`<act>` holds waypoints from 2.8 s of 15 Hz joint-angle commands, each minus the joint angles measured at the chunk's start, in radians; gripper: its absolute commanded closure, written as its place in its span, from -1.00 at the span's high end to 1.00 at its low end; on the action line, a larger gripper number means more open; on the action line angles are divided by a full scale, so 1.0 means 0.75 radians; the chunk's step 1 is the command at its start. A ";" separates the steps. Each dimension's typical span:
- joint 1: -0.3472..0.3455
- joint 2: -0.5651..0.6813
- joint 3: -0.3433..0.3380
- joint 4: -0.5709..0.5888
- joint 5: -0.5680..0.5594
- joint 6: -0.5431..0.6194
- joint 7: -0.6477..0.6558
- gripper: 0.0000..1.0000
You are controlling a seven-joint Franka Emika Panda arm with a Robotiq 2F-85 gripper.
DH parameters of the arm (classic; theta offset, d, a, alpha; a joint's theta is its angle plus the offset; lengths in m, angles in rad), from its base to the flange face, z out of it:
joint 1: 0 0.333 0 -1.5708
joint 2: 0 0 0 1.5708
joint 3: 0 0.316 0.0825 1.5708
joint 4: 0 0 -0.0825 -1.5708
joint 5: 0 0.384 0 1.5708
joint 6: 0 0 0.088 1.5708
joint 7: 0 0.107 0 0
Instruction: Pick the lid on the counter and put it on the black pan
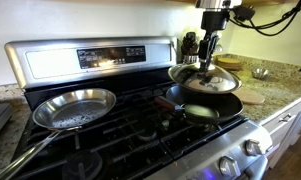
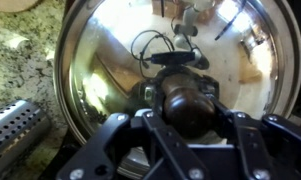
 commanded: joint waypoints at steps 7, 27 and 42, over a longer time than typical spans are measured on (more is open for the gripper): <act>0.014 0.064 0.017 -0.037 0.187 0.057 -0.298 -0.61; 0.010 0.059 0.026 -0.110 0.132 0.046 -0.288 -0.61; 0.010 0.008 0.022 -0.154 0.108 0.046 -0.248 0.74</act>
